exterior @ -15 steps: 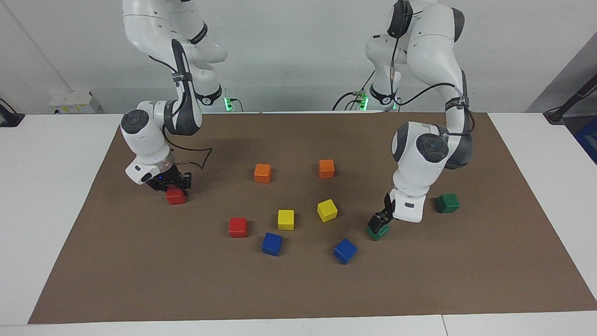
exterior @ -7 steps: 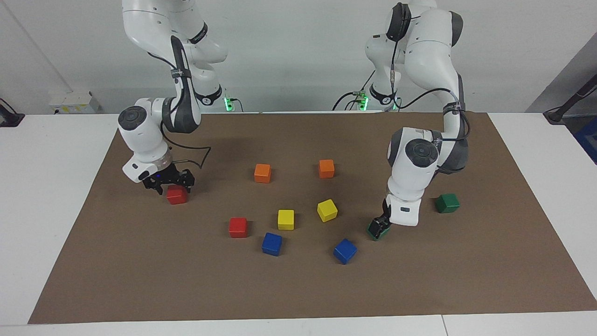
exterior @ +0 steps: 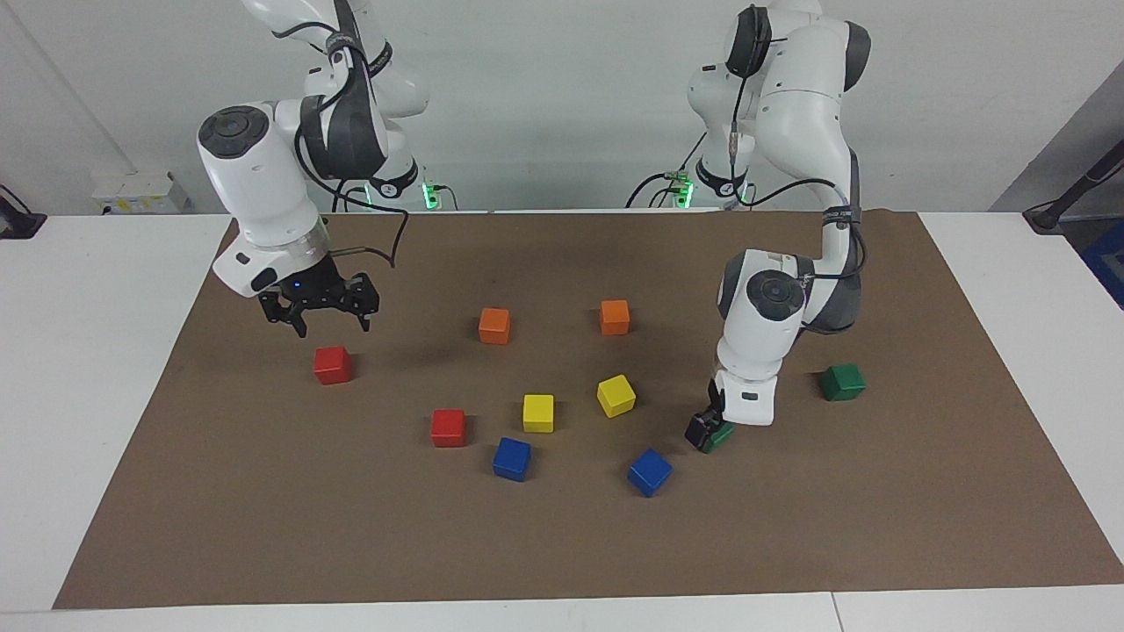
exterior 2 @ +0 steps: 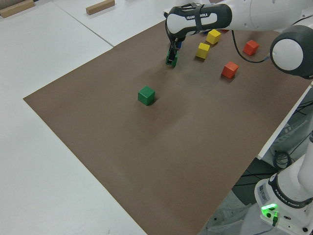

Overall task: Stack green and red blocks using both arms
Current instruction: 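Grasp the other green block with the left gripper while the right gripper places red, then stack green on green with the left gripper while the right gripper grasps red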

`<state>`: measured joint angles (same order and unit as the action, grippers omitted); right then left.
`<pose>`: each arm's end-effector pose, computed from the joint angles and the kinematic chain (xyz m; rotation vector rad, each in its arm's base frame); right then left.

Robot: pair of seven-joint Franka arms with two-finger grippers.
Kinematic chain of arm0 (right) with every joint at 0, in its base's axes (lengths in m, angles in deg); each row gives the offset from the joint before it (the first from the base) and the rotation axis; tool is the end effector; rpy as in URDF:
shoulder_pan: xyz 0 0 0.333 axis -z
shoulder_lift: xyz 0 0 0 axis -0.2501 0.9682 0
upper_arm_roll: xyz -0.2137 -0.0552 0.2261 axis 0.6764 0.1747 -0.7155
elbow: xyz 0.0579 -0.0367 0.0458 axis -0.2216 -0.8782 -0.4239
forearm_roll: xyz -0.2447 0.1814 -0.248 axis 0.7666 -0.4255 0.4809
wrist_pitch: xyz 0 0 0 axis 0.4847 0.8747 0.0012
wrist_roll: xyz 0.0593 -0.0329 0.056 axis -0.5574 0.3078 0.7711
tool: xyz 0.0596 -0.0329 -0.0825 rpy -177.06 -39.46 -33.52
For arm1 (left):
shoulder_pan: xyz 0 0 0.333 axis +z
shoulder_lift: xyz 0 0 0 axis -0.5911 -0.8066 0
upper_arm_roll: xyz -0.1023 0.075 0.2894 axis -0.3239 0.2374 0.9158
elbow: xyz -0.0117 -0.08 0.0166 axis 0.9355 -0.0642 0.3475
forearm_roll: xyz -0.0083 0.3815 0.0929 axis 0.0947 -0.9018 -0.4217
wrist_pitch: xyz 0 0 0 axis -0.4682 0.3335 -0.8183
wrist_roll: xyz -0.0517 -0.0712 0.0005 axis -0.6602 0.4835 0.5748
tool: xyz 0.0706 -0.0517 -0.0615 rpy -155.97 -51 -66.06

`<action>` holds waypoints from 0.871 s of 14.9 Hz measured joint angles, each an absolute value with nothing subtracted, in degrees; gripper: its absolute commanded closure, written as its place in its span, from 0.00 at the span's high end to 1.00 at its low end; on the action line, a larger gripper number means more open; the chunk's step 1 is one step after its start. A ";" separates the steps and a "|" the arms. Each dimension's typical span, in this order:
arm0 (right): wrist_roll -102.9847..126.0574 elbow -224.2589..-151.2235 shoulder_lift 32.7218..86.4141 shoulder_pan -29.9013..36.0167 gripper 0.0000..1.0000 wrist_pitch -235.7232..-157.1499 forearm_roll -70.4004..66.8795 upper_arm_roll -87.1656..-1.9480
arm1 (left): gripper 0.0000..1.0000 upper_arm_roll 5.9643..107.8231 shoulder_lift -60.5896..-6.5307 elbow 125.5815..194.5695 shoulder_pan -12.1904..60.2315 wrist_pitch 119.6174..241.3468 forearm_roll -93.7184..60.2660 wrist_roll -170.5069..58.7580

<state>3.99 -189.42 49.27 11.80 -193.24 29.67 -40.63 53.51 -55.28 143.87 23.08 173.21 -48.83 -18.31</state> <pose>0.5904 0.0598 0.4854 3.1289 0.1854 0.1082 0.6623 -0.2215 0.3142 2.9895 0.8113 0.1802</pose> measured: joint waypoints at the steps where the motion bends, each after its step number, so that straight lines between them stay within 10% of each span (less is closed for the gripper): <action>1: 3.20 -187.27 50.86 10.48 1.00 -192.74 29.68 -40.65 | 1.00 53.50 -55.28 143.99 23.00 173.29 -48.83 -18.19; 3: 0.79 -183.06 54.72 8.62 1.00 -192.63 29.76 -40.67 | 0.82 53.50 -55.28 144.21 22.98 173.33 -48.83 -18.12; 5: 0.11 -178.78 58.93 7.73 1.00 -192.64 29.76 -40.66 | 0.11 53.49 -55.27 144.34 22.92 173.32 -48.86 -18.10; 6: -0.29 -177.18 60.80 7.47 1.00 -192.64 29.76 -40.65 | 0.00 53.48 -55.27 144.37 22.87 173.25 -48.94 -18.10; 13: -4.10 -171.99 68.44 4.22 1.00 -195.81 29.77 -40.66 | 0.00 53.66 -52.71 138.41 23.29 158.83 -53.74 -23.43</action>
<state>-4.10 -171.99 68.44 4.22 -195.81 29.77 -40.66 53.66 -52.71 138.41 23.29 158.83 -53.74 -23.43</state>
